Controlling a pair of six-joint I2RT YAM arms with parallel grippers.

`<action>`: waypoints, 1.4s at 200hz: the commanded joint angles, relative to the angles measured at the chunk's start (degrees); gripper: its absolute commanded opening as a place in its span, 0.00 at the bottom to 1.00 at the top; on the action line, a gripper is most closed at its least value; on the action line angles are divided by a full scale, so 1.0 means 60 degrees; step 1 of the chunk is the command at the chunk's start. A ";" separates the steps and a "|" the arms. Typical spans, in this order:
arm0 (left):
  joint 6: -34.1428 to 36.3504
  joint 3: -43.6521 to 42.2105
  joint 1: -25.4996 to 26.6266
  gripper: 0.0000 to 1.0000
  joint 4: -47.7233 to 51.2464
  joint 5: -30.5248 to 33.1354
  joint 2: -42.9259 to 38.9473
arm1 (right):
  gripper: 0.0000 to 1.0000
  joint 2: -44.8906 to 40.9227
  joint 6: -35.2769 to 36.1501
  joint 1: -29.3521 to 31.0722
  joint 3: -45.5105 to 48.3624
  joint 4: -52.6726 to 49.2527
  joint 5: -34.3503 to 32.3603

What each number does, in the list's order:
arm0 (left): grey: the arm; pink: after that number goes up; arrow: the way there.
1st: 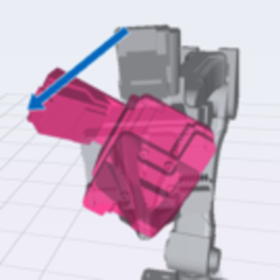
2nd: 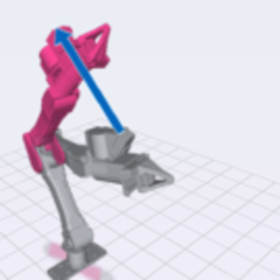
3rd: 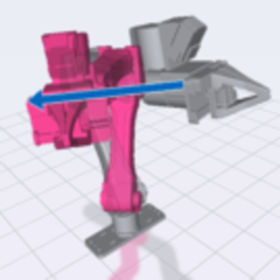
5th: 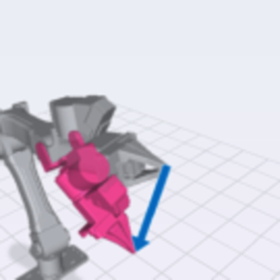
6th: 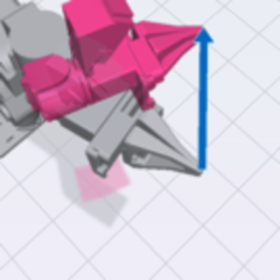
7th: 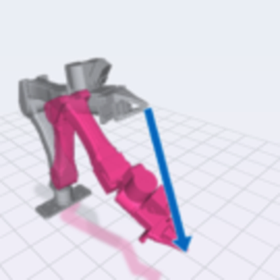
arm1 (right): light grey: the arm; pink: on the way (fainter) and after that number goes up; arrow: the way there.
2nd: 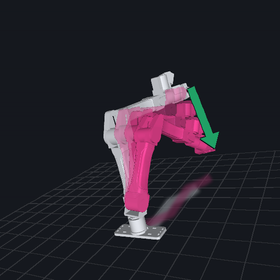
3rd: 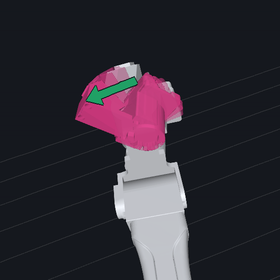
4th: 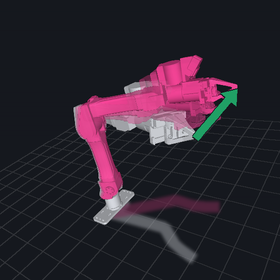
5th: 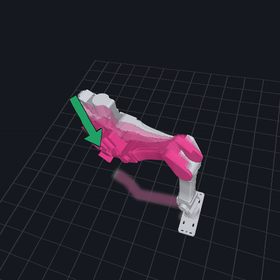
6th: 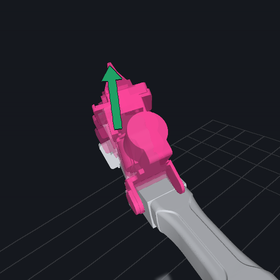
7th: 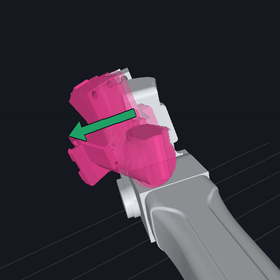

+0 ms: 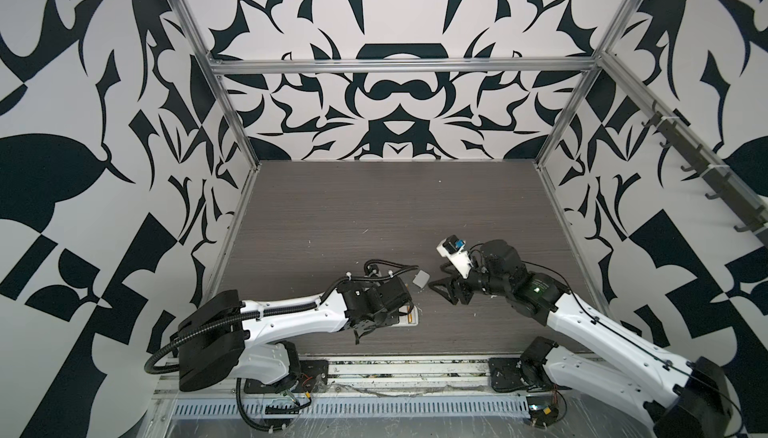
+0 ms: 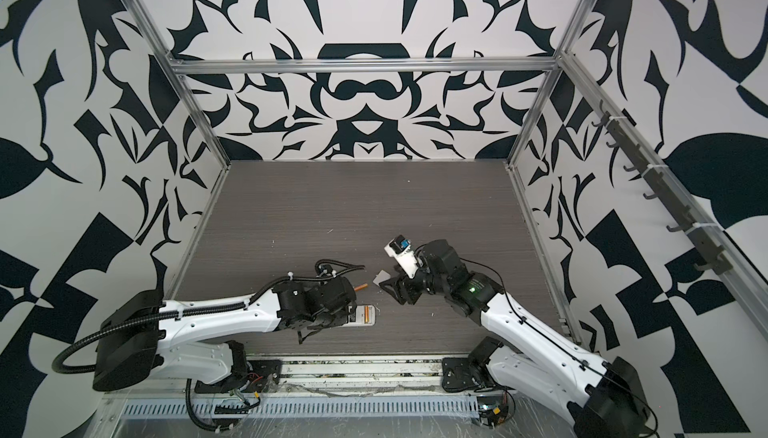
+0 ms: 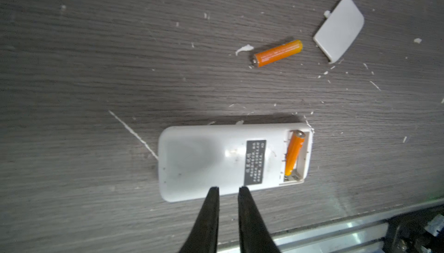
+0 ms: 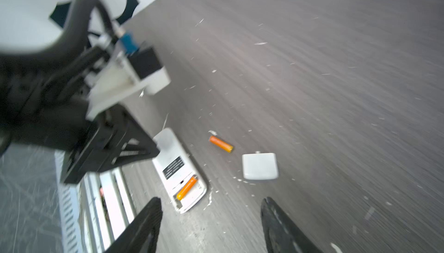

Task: Load the batteries into the remote control
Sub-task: 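Lift the left gripper off the remote while the right gripper moves over the compartment, then press the seated orange battery down with the right gripper fingertips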

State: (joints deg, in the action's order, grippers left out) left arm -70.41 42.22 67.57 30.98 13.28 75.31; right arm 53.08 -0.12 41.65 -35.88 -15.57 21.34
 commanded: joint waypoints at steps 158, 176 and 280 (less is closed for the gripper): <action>0.1301 -0.1602 -0.0902 0.15 -0.1161 -0.1217 -0.1176 | 0.65 0.2236 0.5309 0.1265 -0.2172 -0.2143 -0.0254; 0.1393 -0.1539 -0.0935 0.15 -0.1150 -0.1273 -0.1086 | 0.64 0.2473 0.5460 0.1267 -0.2186 -0.2004 -0.0374; 0.1306 -0.1901 -0.0992 0.13 -0.1194 -0.1346 -0.0909 | 0.53 0.3855 0.5921 0.1560 -0.2311 -0.1258 -0.0540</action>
State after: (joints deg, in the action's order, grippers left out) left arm -62.89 32.60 61.93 23.31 5.15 69.43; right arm 75.59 34.79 50.33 -47.75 -25.41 18.17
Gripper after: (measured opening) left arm 0.137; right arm 0.541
